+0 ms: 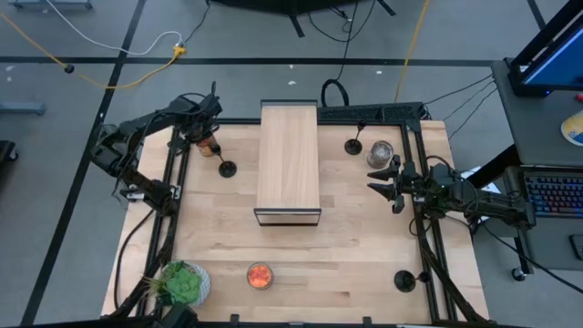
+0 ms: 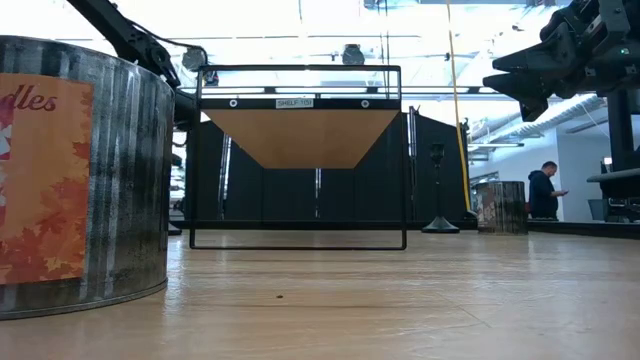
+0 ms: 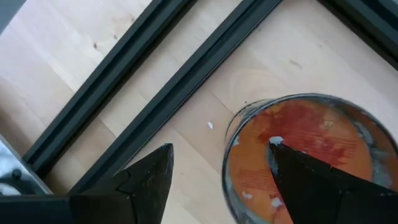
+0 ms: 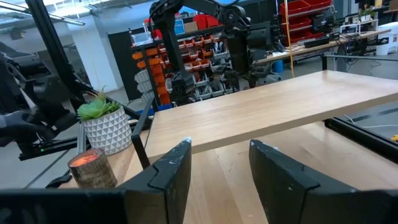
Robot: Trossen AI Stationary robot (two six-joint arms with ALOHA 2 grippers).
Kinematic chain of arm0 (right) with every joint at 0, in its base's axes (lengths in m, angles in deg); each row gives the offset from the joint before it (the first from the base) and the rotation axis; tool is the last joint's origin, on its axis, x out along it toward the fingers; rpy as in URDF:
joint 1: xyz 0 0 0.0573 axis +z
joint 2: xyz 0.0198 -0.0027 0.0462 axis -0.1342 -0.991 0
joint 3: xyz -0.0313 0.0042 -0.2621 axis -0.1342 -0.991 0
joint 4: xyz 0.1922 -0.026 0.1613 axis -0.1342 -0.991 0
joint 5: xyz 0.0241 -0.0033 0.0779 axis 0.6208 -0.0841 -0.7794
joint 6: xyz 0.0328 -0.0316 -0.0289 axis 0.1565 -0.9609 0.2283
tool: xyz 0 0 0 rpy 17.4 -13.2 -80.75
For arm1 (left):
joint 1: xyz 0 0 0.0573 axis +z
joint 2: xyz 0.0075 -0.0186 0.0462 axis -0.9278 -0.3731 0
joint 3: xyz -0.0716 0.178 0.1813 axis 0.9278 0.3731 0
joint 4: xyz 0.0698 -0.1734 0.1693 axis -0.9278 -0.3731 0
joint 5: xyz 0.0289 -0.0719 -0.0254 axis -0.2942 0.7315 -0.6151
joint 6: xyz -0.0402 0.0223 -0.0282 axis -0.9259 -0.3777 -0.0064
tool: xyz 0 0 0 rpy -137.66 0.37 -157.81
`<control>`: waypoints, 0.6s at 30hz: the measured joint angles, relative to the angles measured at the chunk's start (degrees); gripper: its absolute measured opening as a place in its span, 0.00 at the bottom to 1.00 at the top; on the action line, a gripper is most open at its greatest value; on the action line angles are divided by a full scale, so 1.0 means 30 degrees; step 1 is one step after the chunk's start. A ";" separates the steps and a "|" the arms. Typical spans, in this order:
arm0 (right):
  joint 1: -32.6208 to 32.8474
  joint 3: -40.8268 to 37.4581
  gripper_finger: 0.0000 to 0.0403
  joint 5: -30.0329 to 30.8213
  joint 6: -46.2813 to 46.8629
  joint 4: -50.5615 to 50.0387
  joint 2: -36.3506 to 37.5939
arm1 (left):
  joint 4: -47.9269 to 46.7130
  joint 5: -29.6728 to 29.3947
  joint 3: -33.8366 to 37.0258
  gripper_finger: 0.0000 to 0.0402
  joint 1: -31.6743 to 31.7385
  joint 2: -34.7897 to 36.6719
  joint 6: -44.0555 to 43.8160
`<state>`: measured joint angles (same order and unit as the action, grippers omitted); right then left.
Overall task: Pick & Place candle stick holders
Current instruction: Put the top orange scented candle on the shelf
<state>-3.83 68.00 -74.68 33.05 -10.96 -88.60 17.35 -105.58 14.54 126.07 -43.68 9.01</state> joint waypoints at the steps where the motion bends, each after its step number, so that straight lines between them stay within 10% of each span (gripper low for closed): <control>1: 0.0002 0.0000 0.39 0.0000 0.0003 -0.0007 0.0000 | 0.0029 0.0015 -0.0034 0.67 0.0007 -0.0164 0.0011; 9: -0.0002 0.0003 0.39 -0.0002 0.0007 0.0000 0.0000 | 0.0040 -0.0052 -0.0025 0.61 0.0007 -0.0247 0.0560; 18: -0.0004 0.0000 0.39 0.0000 0.0007 0.0000 0.0002 | -0.0065 -0.1215 0.0062 0.24 -0.0305 -0.0324 0.0882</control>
<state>-3.84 68.00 -74.68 33.07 -10.96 -88.60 17.16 -109.22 14.73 125.15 -44.65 11.65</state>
